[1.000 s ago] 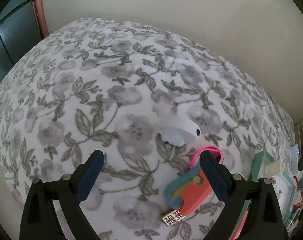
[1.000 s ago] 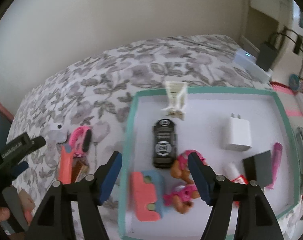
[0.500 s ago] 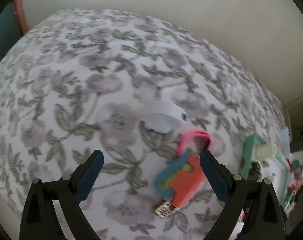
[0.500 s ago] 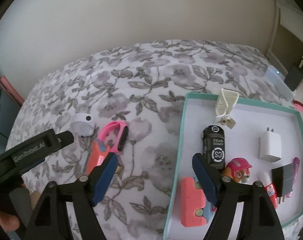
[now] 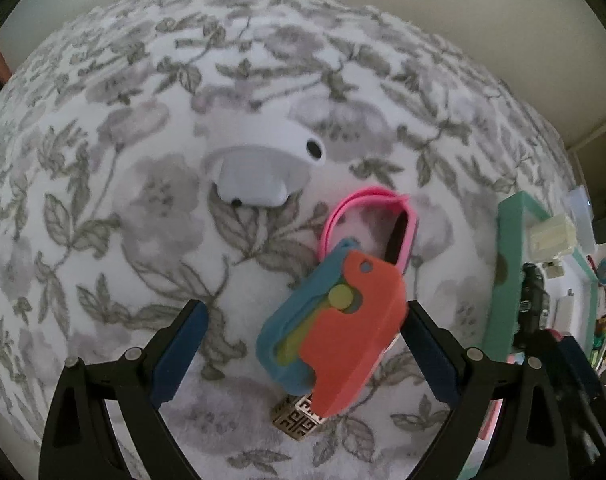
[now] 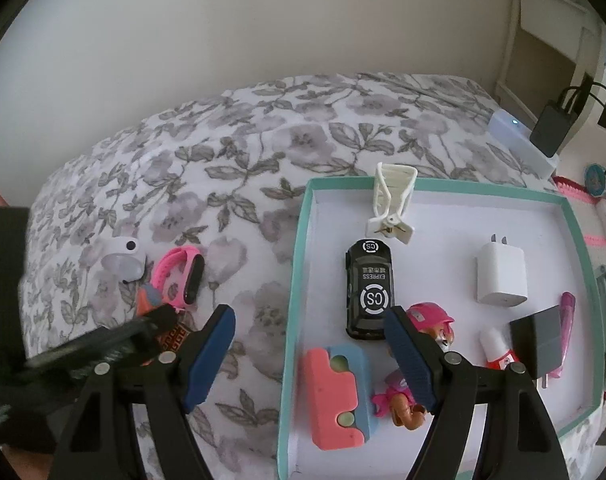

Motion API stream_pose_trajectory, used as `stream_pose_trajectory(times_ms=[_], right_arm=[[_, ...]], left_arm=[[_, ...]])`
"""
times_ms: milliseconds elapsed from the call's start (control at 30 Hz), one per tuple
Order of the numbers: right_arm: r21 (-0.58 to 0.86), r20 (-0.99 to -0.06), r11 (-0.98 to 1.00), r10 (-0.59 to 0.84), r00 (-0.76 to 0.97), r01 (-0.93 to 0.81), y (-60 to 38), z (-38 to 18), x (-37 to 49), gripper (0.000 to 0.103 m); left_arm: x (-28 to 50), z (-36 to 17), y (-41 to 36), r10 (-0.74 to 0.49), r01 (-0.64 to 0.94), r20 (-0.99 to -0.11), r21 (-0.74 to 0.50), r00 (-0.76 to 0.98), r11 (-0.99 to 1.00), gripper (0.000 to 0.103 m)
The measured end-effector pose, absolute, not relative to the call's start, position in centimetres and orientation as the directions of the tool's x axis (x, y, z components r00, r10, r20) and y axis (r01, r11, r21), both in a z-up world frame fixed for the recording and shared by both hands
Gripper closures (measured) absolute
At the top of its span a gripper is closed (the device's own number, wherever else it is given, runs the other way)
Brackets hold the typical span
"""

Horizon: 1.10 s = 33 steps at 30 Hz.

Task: Organize rigid objects
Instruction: 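Move both open grippers back over the remaining pile, then close the left gripper on the coral toy with the pink loop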

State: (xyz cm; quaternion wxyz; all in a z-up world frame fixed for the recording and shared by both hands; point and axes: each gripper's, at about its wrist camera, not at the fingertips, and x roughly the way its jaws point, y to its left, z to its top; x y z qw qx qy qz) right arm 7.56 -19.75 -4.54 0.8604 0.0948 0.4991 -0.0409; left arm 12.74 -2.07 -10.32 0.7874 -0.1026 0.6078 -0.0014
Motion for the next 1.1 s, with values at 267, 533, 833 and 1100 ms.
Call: stream_pose_trajectory(times_ms=[267,533,833,1100], right_arm=[[0.105,-0.871,0.984,0.022,0.490,0.144,-19.3,-4.6,7.7,0.023],[0.096,-0.874,0.987,0.024,0.485,0.125,-18.7,-4.8,7.7,0.023],[0.088,-0.870,0.994,0.042,0.492,0.071,-17.2,-4.6,7.9,0.023],[0.077,-0.871,0.997,0.054,0.489,0.029,-15.5,-4.7,8.0,0.023]], left_arm=[[12.6,-9.8,-1.5,-0.186,-0.139,-0.940,-0.232,0.285,0.963,0.039],[12.7,-9.6,-1.8,-0.242,-0.123,-0.929,-0.285,0.281,0.951,0.059],[11.9,-8.9,0.2,-0.236,-0.152,-0.930,-0.286,0.282,0.946,0.071],[11.4,-7.9,1.7,-0.163,-0.181,-0.941,-0.223,0.297,0.958,0.081]])
